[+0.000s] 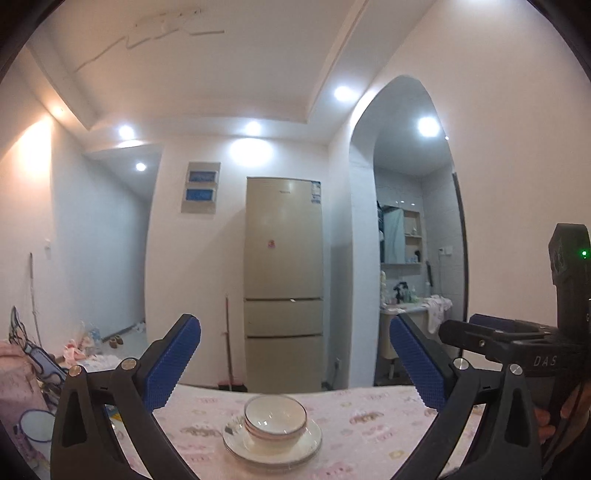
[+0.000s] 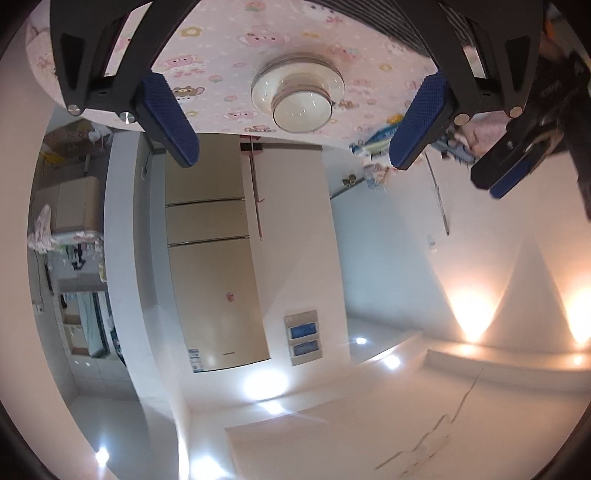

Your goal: Organize plates and bowls

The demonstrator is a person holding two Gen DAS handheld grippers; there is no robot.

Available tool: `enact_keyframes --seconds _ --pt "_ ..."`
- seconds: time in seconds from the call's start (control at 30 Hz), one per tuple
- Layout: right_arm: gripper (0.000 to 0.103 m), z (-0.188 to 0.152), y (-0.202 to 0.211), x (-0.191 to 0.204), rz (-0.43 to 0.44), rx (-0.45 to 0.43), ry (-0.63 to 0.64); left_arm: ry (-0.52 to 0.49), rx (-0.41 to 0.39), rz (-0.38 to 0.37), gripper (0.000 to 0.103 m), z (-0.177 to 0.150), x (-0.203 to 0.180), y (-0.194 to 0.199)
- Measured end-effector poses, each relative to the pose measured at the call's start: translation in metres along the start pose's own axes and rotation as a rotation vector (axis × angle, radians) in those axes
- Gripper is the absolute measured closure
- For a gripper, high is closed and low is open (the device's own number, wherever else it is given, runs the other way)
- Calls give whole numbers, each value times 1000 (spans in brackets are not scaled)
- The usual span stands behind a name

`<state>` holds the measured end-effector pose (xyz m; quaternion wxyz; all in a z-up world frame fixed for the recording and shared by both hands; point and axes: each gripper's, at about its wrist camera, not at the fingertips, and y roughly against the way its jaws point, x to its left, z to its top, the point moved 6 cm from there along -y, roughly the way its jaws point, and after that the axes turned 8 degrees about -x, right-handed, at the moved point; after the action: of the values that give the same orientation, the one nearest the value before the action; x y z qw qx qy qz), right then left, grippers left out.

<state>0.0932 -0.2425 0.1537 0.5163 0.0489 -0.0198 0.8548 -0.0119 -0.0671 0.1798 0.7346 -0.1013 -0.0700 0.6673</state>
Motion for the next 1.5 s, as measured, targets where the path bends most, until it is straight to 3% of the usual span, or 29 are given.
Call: enact_keyframes --seconds 0.1,0.23,0.33,0.43,0.6,0.67,0.83,1.13,1.5 --pt "0 -18 6 3 -22 10 33 24 15 32 0 -23 7 11" --pt "0 -46 3 10 29 38 59 22 81 62 0 -57 16 5" --pt "0 -65 -3 13 61 52 68 27 82 88 0 -79 26 1" --pt "0 -84 -8 7 12 30 88 25 111 89 0 -103 34 -8" --pt "0 -117 -21 3 -24 18 108 -17 101 156 0 -141 48 -16" --pt "0 -127 -21 3 -52 -4 121 3 132 145 0 -156 52 -19" --pt "0 -140 -22 1 -131 -37 185 24 152 147 0 -164 56 -22" --pt "0 -148 -30 -20 -126 34 80 42 181 162 0 -169 61 -26" --pt "0 -147 -24 -16 -109 15 105 -8 155 164 0 -167 52 -24"
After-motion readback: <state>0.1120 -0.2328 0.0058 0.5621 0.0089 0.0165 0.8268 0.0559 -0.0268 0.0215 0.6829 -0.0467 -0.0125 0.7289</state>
